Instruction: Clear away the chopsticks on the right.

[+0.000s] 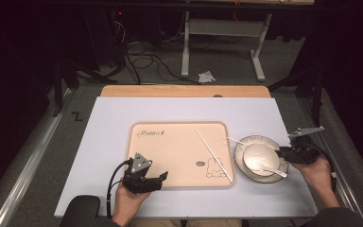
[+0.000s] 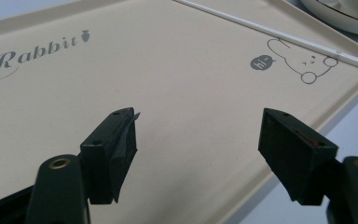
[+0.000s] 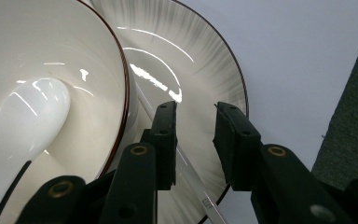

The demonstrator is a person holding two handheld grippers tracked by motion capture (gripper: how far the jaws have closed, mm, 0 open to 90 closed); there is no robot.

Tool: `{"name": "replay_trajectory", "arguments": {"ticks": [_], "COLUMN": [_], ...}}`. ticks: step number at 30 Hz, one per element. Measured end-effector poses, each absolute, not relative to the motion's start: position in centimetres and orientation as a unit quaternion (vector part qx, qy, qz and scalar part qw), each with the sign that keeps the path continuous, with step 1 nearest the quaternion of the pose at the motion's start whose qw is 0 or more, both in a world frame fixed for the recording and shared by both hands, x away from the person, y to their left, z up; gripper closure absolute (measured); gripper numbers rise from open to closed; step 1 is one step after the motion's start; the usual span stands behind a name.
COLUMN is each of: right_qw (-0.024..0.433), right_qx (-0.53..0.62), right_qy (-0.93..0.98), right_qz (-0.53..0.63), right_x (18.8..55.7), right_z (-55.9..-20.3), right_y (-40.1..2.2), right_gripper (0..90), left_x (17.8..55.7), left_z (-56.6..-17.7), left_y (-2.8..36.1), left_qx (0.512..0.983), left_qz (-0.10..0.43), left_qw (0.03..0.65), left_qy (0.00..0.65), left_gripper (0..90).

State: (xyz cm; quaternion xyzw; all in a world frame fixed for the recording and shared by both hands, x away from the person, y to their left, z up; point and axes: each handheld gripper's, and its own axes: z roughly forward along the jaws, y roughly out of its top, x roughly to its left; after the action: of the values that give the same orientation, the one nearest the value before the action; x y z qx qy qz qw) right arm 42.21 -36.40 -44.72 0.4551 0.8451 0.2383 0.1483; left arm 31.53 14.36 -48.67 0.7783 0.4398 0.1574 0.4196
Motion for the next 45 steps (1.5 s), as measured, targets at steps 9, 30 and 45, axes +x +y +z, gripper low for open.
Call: {"name": "replay_trajectory", "arguments": {"ticks": [9,30,45], "right_qw": [0.137,0.127,0.133], "right_qx": [0.445,0.441,0.427], "right_qy": [0.855,0.865,0.872], "right_qz": [0.231,0.203,0.198], "right_x": [41.9,43.3,43.2], "right_z": [-44.7,-46.0,-46.0], "right_y": [-36.5,-36.4,-35.9], "right_gripper": [70.3,76.3,85.4], "left_x": [31.6,31.7,31.8], "left_z": [-48.7,-48.9,-49.0], "left_y": [14.3,14.0,13.9], "left_qx": [0.778,0.784,0.785], "left_qz": [0.159,0.162,0.161], "left_qw": [0.419,0.412,0.411], "left_qy": [0.440,0.436,0.434], "left_gripper": [28.3,28.2,28.3]}}
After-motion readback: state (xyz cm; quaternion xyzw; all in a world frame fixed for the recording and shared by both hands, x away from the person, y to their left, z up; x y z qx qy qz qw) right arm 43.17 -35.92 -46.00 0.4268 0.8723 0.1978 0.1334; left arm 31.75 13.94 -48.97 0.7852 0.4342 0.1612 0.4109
